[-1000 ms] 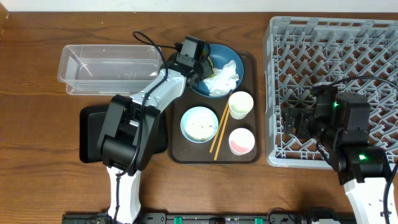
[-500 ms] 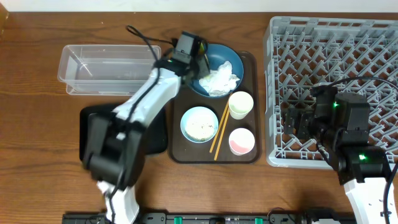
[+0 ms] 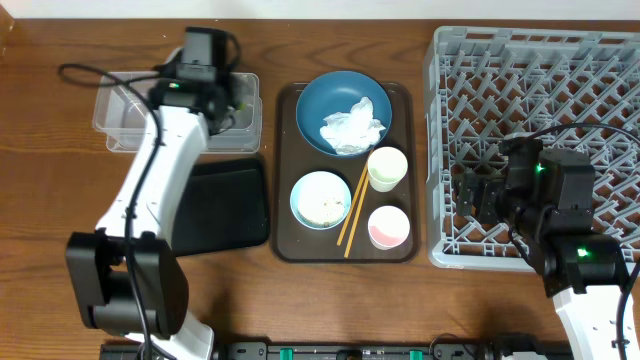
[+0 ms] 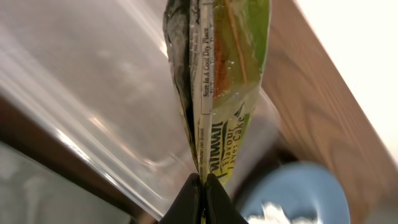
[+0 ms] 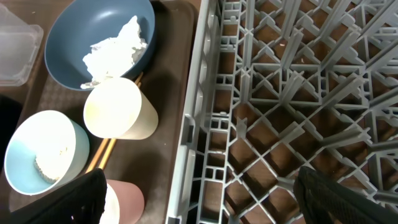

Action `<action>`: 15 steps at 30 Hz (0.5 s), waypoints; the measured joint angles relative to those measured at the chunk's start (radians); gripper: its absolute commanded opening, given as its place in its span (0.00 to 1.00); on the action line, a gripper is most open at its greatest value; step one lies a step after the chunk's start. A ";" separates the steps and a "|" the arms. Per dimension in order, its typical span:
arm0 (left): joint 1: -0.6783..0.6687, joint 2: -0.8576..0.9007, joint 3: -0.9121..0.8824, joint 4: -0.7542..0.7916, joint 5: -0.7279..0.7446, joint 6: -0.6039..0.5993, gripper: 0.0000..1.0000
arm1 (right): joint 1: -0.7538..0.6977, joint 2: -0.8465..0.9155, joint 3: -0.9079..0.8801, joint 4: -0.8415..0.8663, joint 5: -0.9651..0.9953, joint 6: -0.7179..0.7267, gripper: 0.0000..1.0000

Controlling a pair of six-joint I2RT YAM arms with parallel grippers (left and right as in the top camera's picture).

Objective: Sort waste into correct bins and load items into the dishwasher rack
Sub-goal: 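Drop the wrapper into the clear plastic bin with the left gripper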

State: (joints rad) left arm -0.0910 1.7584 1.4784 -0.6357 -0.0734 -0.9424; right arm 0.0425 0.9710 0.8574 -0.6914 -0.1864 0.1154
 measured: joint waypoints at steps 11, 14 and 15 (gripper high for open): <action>0.061 0.021 0.000 -0.001 -0.005 -0.091 0.65 | 0.000 0.000 0.000 0.000 0.000 0.000 0.96; 0.061 0.021 0.000 0.050 0.038 -0.022 0.62 | 0.000 0.000 0.000 0.000 0.000 0.000 0.96; 0.059 0.021 0.000 0.083 0.064 0.023 0.62 | 0.000 0.000 0.000 0.000 0.000 0.000 0.96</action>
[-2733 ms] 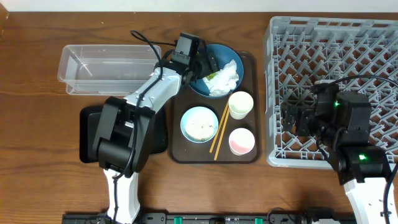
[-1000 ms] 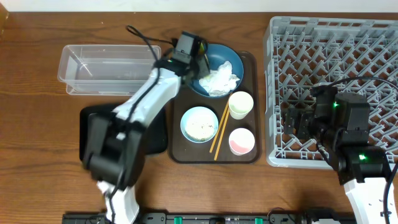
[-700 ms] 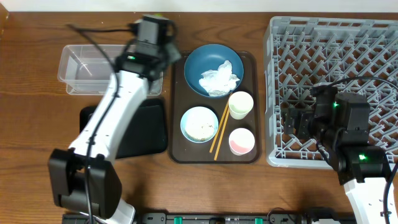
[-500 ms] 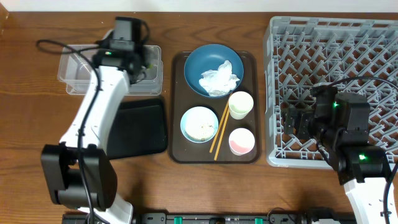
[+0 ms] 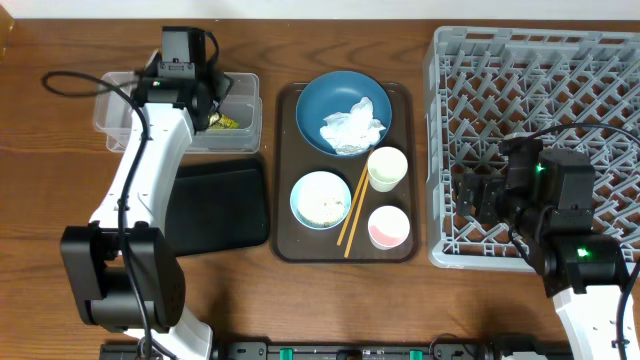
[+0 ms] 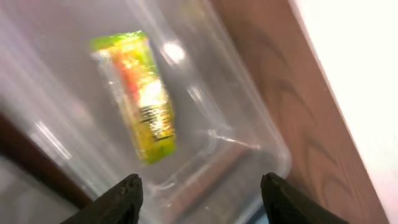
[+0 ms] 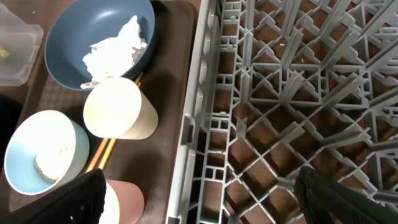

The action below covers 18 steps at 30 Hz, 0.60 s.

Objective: Sort waste into correct bins and load items into the dishwasher rack
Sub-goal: 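Drop the wrapper into the clear plastic bin with the left gripper, then reach the left gripper to the white tissue on the blue plate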

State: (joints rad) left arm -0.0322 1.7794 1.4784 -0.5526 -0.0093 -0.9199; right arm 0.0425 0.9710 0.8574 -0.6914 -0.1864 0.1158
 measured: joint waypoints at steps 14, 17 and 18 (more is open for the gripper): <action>-0.270 0.005 0.000 0.171 0.292 0.808 0.63 | 0.000 0.000 0.000 0.000 0.000 0.003 0.99; -0.322 0.031 0.000 0.196 0.299 0.881 0.67 | 0.000 0.000 0.000 0.000 0.000 0.003 0.99; -0.335 0.043 0.000 0.202 0.300 0.895 0.67 | 0.000 0.000 0.000 0.000 0.000 0.003 0.99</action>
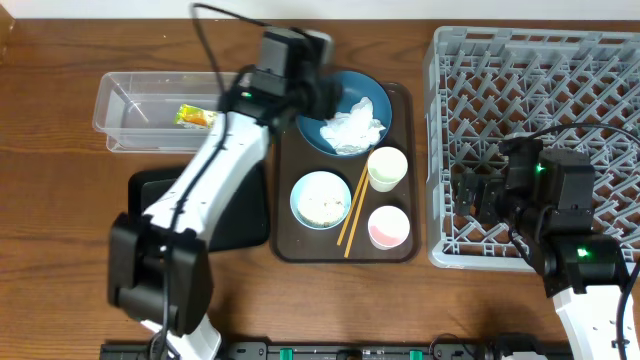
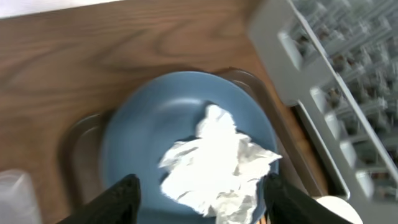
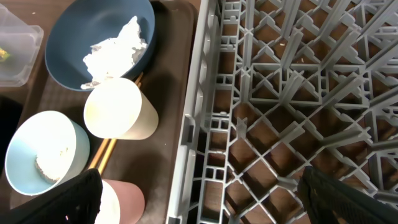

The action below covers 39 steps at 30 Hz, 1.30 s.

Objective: Sort waste into correct bins and load items into the dishwasher rack
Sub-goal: 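Reach the left gripper to the white tissue on the blue plate, then carry the tissue with the left gripper and drop it into the bin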

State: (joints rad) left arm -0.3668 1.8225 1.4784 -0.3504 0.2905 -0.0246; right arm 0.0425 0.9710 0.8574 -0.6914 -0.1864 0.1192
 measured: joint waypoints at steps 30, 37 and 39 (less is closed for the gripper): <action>-0.084 0.327 0.000 0.045 0.000 0.061 0.11 | 0.000 0.000 0.000 0.000 0.000 0.000 0.99; -0.087 0.325 0.000 0.068 -0.027 0.067 0.06 | 0.000 0.000 0.000 0.000 0.000 0.000 0.99; -0.087 0.308 0.000 0.065 -0.063 0.067 0.06 | 0.000 0.000 0.000 0.000 0.000 0.000 0.99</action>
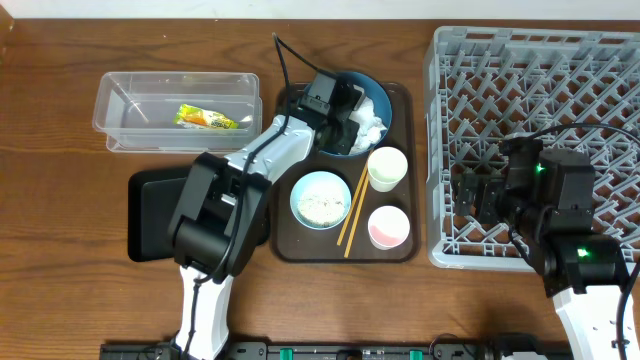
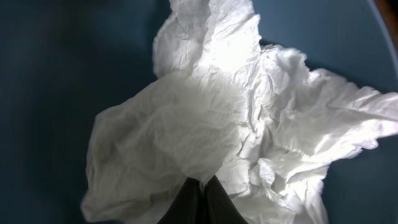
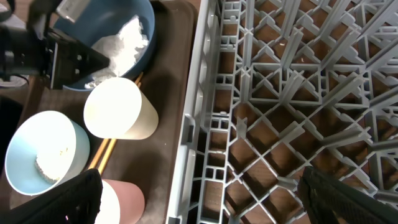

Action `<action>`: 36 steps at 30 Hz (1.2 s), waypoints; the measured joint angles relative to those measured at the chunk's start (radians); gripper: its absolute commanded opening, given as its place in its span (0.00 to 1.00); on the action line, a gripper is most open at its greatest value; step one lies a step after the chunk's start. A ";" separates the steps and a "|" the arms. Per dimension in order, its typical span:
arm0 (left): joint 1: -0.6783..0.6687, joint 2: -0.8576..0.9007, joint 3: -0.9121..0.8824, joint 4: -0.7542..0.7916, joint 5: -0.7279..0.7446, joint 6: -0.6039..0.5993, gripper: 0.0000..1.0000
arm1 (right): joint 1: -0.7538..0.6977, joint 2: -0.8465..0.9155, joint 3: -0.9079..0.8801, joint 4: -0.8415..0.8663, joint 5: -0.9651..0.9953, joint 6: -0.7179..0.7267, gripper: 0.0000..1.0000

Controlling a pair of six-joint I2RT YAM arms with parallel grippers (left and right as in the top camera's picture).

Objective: Sort waste into correct bins and load items into the dishwasher rack
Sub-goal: 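Carry the tissue with the left gripper and drop it into the bin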

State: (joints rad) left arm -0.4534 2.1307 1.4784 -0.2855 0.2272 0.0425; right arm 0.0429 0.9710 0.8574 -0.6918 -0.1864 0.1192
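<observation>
My left gripper (image 2: pixel 201 182) is down inside the dark blue bowl (image 1: pixel 340 92) at the back of the brown tray (image 1: pixel 290 240), shut on the crumpled white tissue (image 2: pixel 211 118) lying there. From overhead the gripper (image 1: pixel 352 112) covers much of the bowl, and bits of tissue (image 1: pixel 375 120) show beside it. A green snack wrapper (image 1: pixel 205 118) lies in the clear bin (image 1: pixel 130 110) at the back left. My right gripper (image 3: pixel 202 199) hangs open over the left edge of the grey dishwasher rack (image 1: pixel 540 120), holding nothing.
On the tray stand a light blue bowl (image 1: pixel 321 199) with food scraps, a cream cup (image 1: pixel 387 168), a pink cup (image 1: pixel 389 227) and wooden chopsticks (image 1: pixel 354 212). A black tray (image 1: pixel 230 210) lies left of the brown one, in front of the clear bin.
My left gripper was open above the blue bowl. Now it is low in the bowl and shut on the tissue. The right arm has not moved.
First my left gripper was shut on the green wrapper over the clear bin. Then it was open and the wrapper lay in the bin. After that it stood open above the blue bowl, and now it pinches the tissue there.
</observation>
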 measured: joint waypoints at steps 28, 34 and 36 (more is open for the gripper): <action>0.469 -0.384 -0.001 -0.234 -0.138 -0.098 0.09 | 0.000 0.000 0.000 0.000 0.000 0.000 0.99; 0.506 -0.352 -0.013 -0.235 -0.138 -0.095 0.35 | 0.000 0.000 0.000 0.000 0.000 0.000 0.99; 0.508 -0.350 -0.019 -0.235 -0.141 -0.101 0.39 | 0.000 0.000 0.000 0.000 0.000 0.000 0.99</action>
State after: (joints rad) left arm 0.0544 1.7805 1.4593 -0.5205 0.0860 -0.0589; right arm 0.0429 0.9710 0.8574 -0.6918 -0.1864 0.1192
